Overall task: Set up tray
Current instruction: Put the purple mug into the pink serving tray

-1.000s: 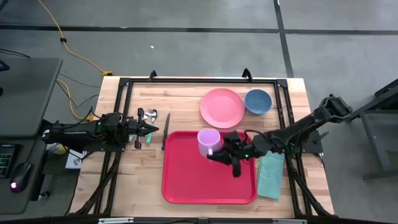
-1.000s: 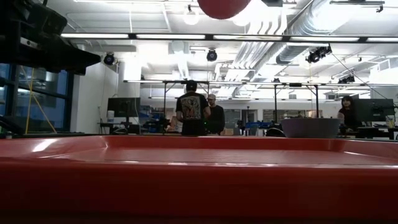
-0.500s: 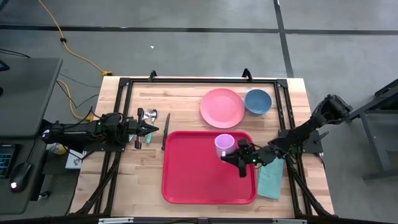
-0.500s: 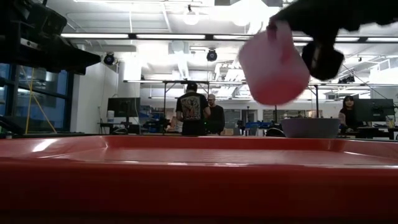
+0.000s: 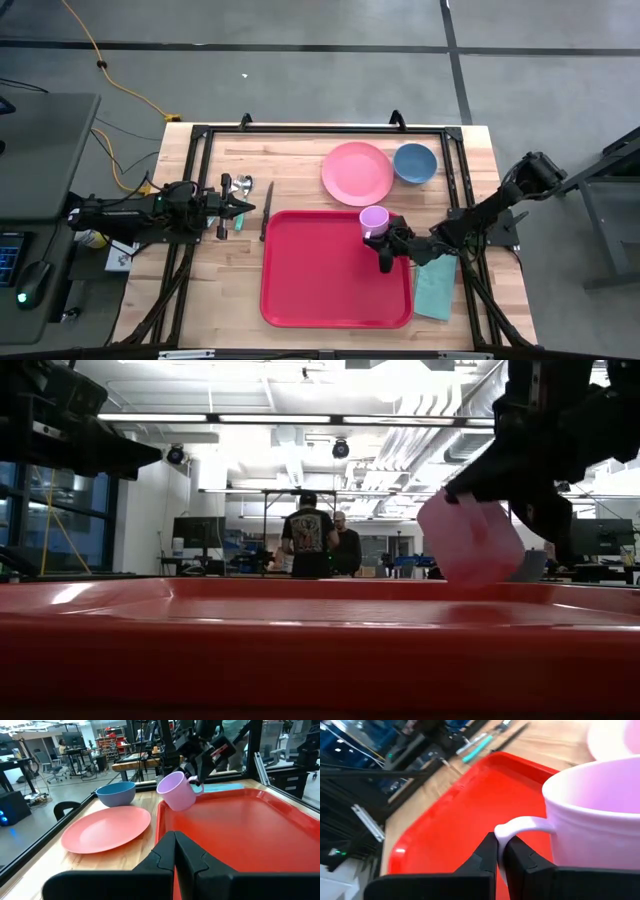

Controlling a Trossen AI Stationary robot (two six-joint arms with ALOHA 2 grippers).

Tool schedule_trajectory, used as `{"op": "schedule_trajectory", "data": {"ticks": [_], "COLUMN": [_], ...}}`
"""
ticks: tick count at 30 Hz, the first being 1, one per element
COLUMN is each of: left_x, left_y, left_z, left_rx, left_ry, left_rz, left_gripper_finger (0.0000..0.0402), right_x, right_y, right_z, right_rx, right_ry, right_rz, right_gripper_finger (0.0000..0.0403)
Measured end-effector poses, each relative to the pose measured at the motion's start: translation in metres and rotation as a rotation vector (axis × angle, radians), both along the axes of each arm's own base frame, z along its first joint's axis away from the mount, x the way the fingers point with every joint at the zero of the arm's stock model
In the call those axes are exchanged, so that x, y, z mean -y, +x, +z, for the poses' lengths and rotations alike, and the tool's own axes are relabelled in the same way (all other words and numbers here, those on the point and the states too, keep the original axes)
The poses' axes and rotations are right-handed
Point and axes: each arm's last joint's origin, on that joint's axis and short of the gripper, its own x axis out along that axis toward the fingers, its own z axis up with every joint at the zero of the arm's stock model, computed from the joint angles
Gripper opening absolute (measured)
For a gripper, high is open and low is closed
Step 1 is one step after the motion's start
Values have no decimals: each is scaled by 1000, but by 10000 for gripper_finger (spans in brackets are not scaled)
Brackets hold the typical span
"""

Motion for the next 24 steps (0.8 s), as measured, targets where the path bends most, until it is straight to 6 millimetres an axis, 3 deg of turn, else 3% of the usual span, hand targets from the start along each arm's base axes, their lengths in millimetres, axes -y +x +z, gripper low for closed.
{"op": "schedule_trajectory", "data": {"ticks": [24], "left_x": [0], "left_y": [0], "left_z": [0], "left_rx": [-2], "left_ry": [34], "left_rz": [-1], "left_gripper_finger": [37], "right_x": [-1], "right_y": [-3], "right_z": [-6], "right_rx": [-65], "right_ry": [109], "right_rz": [24], "right_gripper_finger": [1]}}
